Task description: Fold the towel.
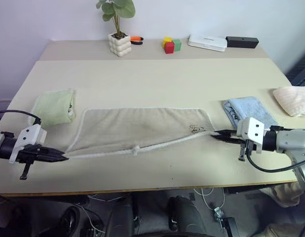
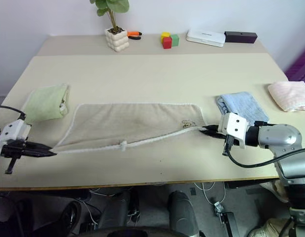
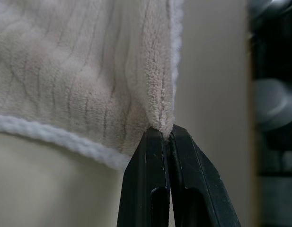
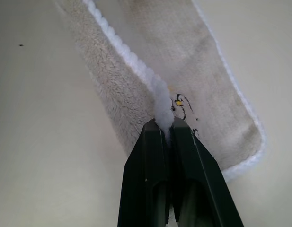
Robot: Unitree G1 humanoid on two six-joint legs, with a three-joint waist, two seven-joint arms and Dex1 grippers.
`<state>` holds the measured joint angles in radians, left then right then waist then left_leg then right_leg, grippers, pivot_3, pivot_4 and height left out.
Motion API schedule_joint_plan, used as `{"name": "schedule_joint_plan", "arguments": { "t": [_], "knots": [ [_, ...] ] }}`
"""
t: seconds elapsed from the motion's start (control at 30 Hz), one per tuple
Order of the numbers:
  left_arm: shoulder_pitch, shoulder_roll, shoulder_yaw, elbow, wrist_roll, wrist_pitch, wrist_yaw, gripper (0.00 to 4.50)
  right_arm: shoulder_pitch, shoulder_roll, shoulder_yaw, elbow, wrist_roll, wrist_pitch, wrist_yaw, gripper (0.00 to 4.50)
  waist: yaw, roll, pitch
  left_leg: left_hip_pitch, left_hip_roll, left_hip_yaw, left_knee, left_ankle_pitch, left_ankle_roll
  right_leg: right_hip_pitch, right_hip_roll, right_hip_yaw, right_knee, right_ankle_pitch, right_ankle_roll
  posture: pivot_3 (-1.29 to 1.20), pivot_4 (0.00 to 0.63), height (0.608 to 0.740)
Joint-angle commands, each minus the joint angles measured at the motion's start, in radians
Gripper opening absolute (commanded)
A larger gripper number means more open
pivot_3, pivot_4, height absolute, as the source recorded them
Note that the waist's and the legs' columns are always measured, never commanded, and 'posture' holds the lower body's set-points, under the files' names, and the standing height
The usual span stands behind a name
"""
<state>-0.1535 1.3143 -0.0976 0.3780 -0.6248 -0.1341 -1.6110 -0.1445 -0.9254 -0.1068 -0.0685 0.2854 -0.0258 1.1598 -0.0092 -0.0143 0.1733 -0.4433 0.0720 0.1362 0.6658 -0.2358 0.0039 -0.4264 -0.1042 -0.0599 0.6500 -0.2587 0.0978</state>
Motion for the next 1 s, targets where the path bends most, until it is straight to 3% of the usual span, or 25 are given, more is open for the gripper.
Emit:
{"name": "schedule_joint_plan", "arguments": {
  "t": [0.03,0.2,0.47,0.63,1.0],
  "knots": [
    [0.027,-0.009,0.062,-0.018,-0.012,-0.012,-0.003,0.0,0.024,-0.016,-0.056,-0.027,0.023,-0.023,0.008,0.01,0.001,0.0,0.0,0.0,0.0,0.0,0.0,0.0,0.0,0.0,0.0,0.0,0.0,0.0,0.0,0.0,0.15,0.735],
    [-0.06,-0.114,0.103,0.023,0.05,-0.006,0.013,0.0,0.005,0.006,-0.058,-0.021,0.042,-0.022,0.005,0.01,0.001,0.0,0.0,0.0,0.0,0.001,0.0,0.0,0.0,0.0,0.0,-0.001,0.0,0.0,0.0,0.0,0.15,0.735],
    [-0.338,-0.287,0.104,0.287,0.223,-0.103,0.068,0.0,-0.111,0.038,-0.048,0.079,0.056,0.024,-0.032,0.01,0.0,0.0,-0.001,0.0,-0.001,0.001,0.001,0.0,0.0,0.001,0.001,-0.001,0.0,0.002,0.003,0.0,0.15,0.735],
    [-0.46,-0.348,0.075,0.423,0.352,-0.124,0.143,0.0,-0.199,0.08,-0.025,0.15,0.034,0.102,-0.098,0.01,-0.002,0.0,0.0,0.0,-0.001,0.002,0.001,0.001,-0.001,0.001,0.001,-0.001,0.0,0.002,0.003,0.0,0.15,0.735],
    [-0.586,-0.455,0.078,0.631,0.5,-0.176,0.263,0.0,-0.363,0.192,0.067,0.367,-0.139,0.005,-0.239,0.01,-0.001,0.0,0.0,-0.001,-0.001,0.002,0.001,0.002,-0.002,0.0,0.001,-0.001,0.001,0.002,0.003,0.0,0.15,0.735]
  ]
}}
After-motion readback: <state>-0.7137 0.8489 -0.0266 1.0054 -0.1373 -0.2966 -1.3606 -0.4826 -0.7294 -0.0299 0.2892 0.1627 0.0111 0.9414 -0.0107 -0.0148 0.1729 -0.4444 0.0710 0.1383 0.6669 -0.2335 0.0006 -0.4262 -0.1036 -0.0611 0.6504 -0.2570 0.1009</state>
